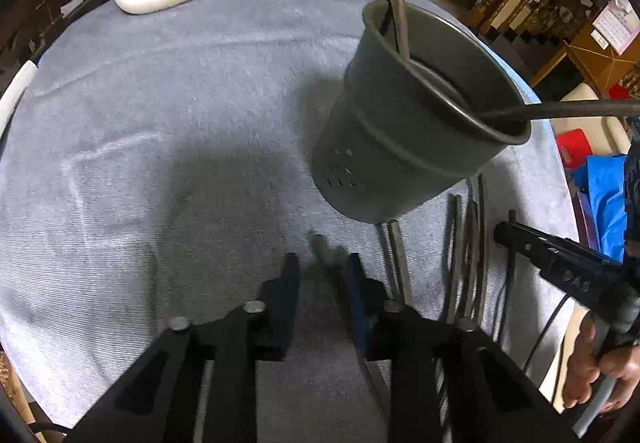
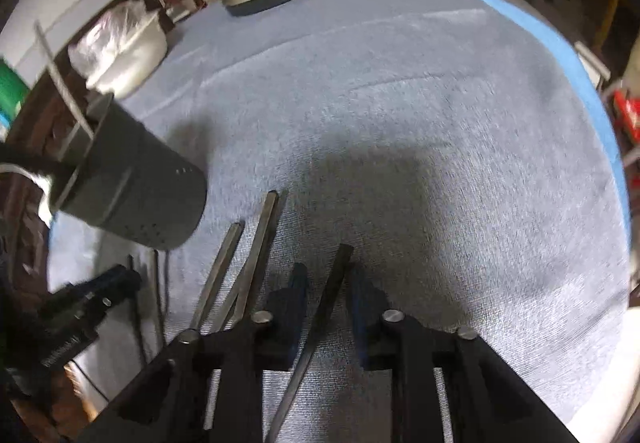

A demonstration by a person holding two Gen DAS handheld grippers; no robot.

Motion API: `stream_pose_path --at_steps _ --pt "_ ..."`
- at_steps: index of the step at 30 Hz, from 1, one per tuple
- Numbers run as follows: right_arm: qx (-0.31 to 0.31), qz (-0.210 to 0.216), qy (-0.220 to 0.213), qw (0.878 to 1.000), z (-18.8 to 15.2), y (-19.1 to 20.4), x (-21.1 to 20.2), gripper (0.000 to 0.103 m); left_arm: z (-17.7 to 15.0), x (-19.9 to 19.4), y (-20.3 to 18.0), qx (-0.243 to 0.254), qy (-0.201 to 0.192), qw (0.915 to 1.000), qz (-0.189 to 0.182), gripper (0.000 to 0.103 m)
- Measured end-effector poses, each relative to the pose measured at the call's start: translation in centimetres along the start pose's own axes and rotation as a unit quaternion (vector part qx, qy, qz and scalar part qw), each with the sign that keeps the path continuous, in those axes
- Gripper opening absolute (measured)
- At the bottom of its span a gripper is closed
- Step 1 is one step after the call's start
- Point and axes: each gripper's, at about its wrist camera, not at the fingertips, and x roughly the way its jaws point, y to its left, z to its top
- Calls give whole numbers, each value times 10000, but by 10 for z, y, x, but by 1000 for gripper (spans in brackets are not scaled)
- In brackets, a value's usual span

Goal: Organize utensils
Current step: 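Close the left gripper on another rod while the right gripper grasps a rod, then lift the left gripper's rod over the cup while the right gripper raises its rod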

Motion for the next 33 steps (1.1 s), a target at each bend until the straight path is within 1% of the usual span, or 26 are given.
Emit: stream_pose_path --at_steps 2,4,6,7,9,12,14,17,21,23,27,28,33 --pt "-188 -79 -31 9998 -1 6 0 13 1 2 -3 30 17 10000 35 15" --pt "-229 -9 -48 9997 -1 7 -1 8 2 3 -5 6 30 10000 -8 13" --pt "-249 20 -102 9996 -3 8 -2 7 2 2 -5 -102 -3 9999 -123 9" --pt "-248 63 -183 9995 -4 7 -5 7 -1 -1 -6 -121 -54 9998 -127 9" --pt "-210 199 -318 9991 -7 6 -13 7 -4 -10 -3 -159 -213 9996 -103 8" --pt "-199 445 -688 9964 -10 2 -35 7 -8 -32 1 -342 -559 9977 -185 6" --pt "-234 705 -929 9929 -14 0 -53 7 -8 -46 4 -401 -759 9961 -215 6" --pt "-332 978 -1281 9864 -20 -2 -77 7 -11 -74 4 -431 -1135 9923 -232 6" --pt "-531 1281 -1700 9757 -33 6 -105 7 -11 -111 7 -438 -1674 9845 -303 6" --pt "-659 1439 -1958 9678 -40 10 -119 7 -12 -129 7 -446 -1930 9796 -342 6" --pt "-908 1751 -2497 9480 -50 22 -142 7 -18 -175 1 -400 -2632 9633 -354 6" --pt "-963 1827 -2666 9414 -52 25 -149 7 -15 -179 -1 -366 -2751 9601 -339 6" --pt "-1081 1993 -3318 9157 -53 40 -180 7 -20 -213 -12 -204 -3346 9419 -226 6"
